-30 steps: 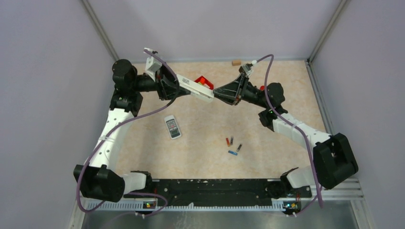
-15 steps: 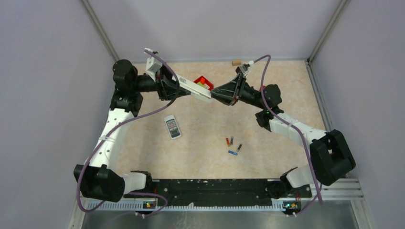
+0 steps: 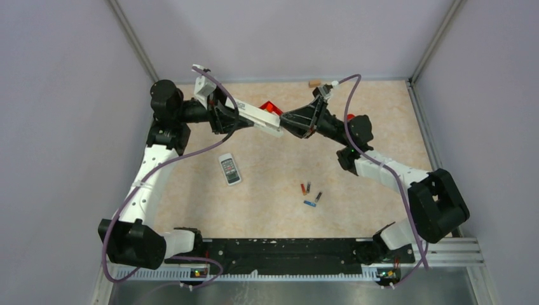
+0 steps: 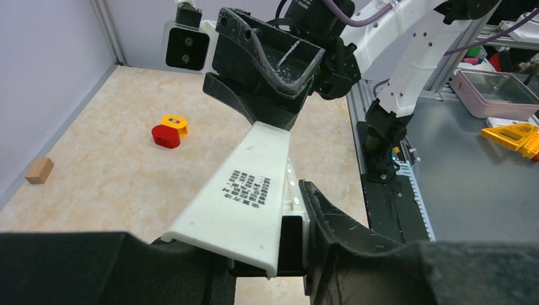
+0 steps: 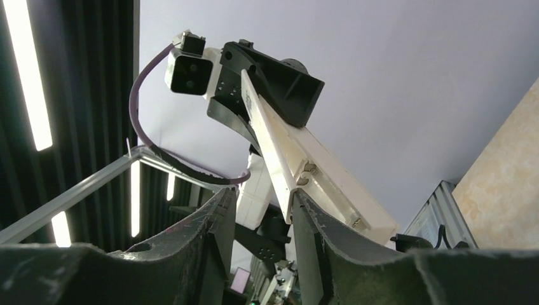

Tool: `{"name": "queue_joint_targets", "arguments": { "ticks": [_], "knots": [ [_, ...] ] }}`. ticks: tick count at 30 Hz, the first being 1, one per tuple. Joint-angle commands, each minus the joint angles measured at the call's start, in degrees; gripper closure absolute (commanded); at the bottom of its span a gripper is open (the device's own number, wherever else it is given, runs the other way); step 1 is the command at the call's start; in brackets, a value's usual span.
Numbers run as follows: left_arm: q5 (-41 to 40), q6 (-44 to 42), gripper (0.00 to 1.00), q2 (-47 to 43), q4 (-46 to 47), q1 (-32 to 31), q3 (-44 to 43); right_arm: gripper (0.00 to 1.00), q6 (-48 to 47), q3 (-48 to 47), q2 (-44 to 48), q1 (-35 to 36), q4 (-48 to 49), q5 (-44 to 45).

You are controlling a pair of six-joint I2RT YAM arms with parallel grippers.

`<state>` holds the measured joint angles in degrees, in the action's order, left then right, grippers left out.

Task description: Load the batteries into the remote control

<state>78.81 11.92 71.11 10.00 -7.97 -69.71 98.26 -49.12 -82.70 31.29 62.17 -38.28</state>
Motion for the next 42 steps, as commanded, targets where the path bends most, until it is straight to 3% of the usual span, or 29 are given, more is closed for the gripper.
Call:
{"name": "queue_joint_targets", "arguments": {
  "ticks": [1,6,19,32,37,42],
  "knots": [
    [0.08,0.71,1.0,-1.63,3.48,0.21,0.88,0.6,2.33,-0.71,-1.14,1.29,5.14,1.02],
    [-0.34,1.73,1.0,-1.6,4.77,0.23,1.3,0.63,3.83,-0.76,-2.23,1.66,7.19,0.87],
    [-1.06,2.25,1.0,-1.67,5.04,0.23,1.55,1.0,4.6,-0.99,-3.75,1.85,9.86,2.08],
    [-3.75,0.38,1.0,-3.97,3.01,1.4,4.51,1.0,3.98,2.28,-1.08,-3.87,14.4,3.68],
    [-3.27,0.85,1.0,-2.9,3.08,1.73,4.21,1.0,-3.92,7.61,2.81,-9.13,4.17,4.04],
    [-3.22,1.95,1.0,-2.94,3.81,1.72,4.69,1.0,-25.09,9.36,8.01,-12.99,-27.61,11.04]
  ]
}}
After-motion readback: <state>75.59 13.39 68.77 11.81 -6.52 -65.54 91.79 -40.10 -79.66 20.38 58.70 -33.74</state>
